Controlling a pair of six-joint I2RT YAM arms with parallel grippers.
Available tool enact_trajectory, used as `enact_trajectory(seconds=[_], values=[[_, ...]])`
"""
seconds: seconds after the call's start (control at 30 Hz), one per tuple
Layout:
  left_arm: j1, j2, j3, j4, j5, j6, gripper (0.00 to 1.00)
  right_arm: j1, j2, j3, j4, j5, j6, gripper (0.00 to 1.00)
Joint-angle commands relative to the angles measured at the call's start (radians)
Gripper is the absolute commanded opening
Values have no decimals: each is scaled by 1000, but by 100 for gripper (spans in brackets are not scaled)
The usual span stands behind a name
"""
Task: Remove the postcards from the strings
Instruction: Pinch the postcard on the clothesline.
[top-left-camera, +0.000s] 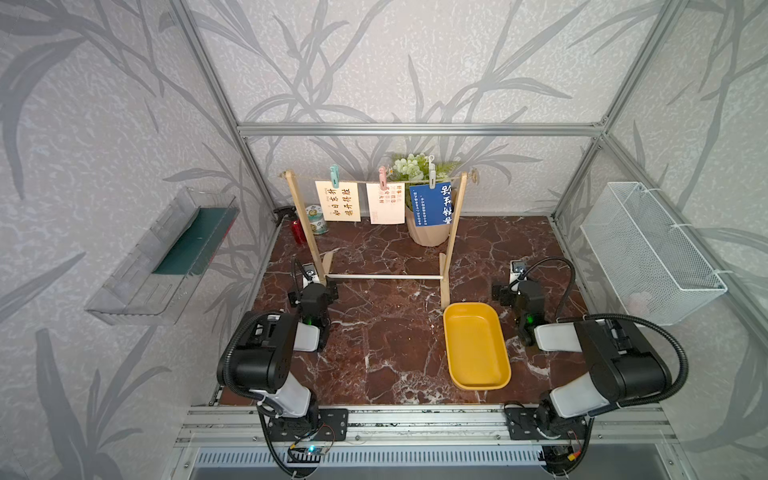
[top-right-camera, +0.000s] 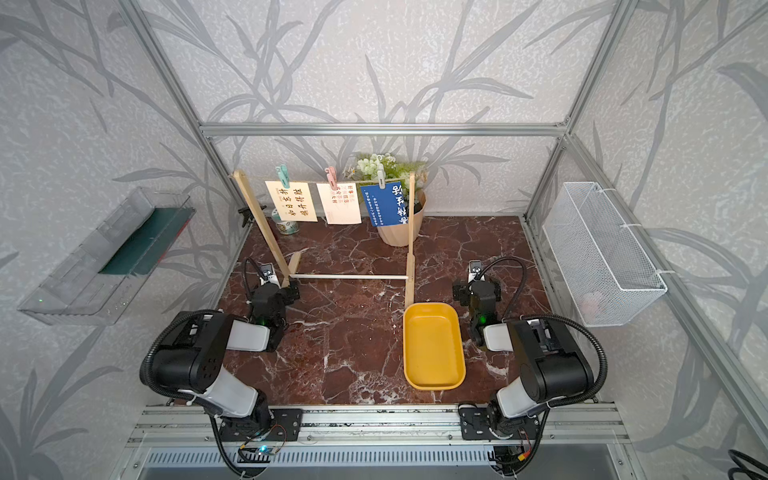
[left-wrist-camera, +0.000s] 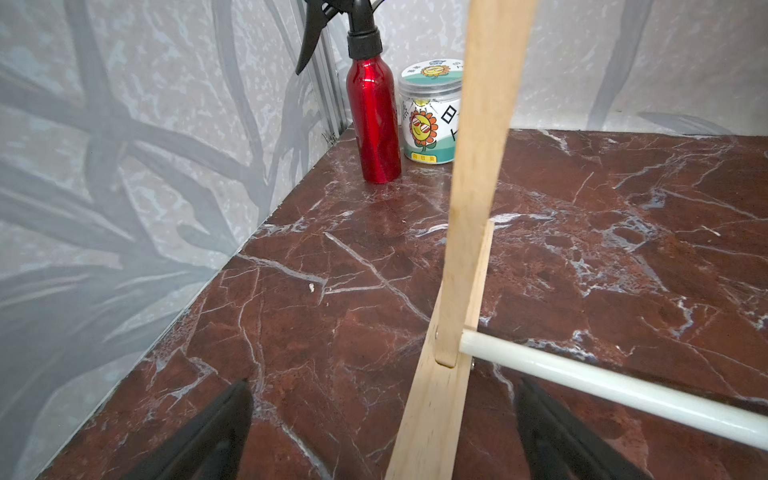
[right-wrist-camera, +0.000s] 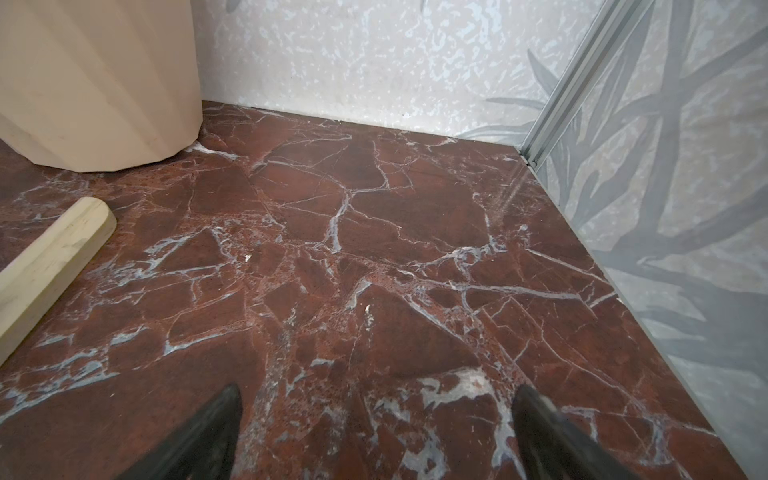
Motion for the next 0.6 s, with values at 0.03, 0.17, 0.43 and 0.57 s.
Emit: enact_trajectory(seconds=[0.03,0.17,0.43,0.57], values=[[7,-19,17,-3,1,-15,99,-8,6,15,2,-5,14,99],[10,-20,20,-10,7,-17,99,-9,6,17,0,-9,13,99],[22,-23,23,-26,34,-26,99,-9,6,16,0,-8,14,99],[21,-23,21,-21,33,-25,99,-9,6,16,0,-8,14,99]])
